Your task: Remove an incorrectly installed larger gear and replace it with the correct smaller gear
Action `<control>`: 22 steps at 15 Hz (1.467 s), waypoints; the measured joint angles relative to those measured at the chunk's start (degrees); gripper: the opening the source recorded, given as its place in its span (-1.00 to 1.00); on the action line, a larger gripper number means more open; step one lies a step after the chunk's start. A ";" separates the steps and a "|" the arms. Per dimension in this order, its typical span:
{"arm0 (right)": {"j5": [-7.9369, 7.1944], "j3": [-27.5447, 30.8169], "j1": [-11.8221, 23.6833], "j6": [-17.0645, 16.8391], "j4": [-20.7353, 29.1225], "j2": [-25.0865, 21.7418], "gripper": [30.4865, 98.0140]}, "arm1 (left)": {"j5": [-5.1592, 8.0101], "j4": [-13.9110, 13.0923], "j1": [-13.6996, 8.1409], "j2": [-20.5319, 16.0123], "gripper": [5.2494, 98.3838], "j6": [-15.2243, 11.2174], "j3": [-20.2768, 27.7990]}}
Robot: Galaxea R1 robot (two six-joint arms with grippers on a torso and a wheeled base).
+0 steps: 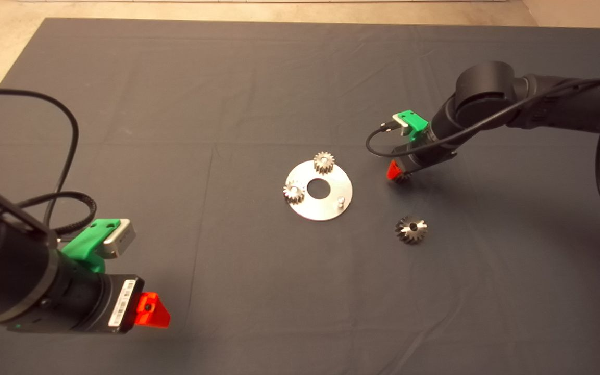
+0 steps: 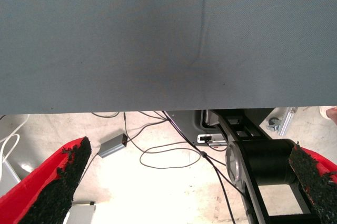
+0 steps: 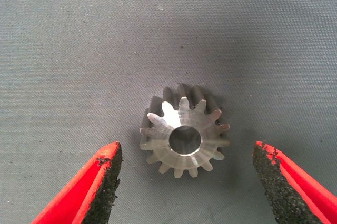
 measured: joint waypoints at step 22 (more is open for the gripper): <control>0.00 0.00 -1.08 -0.02 -0.01 -0.13 -0.27 | 0.00 0.00 -0.02 0.00 0.99 0.00 0.00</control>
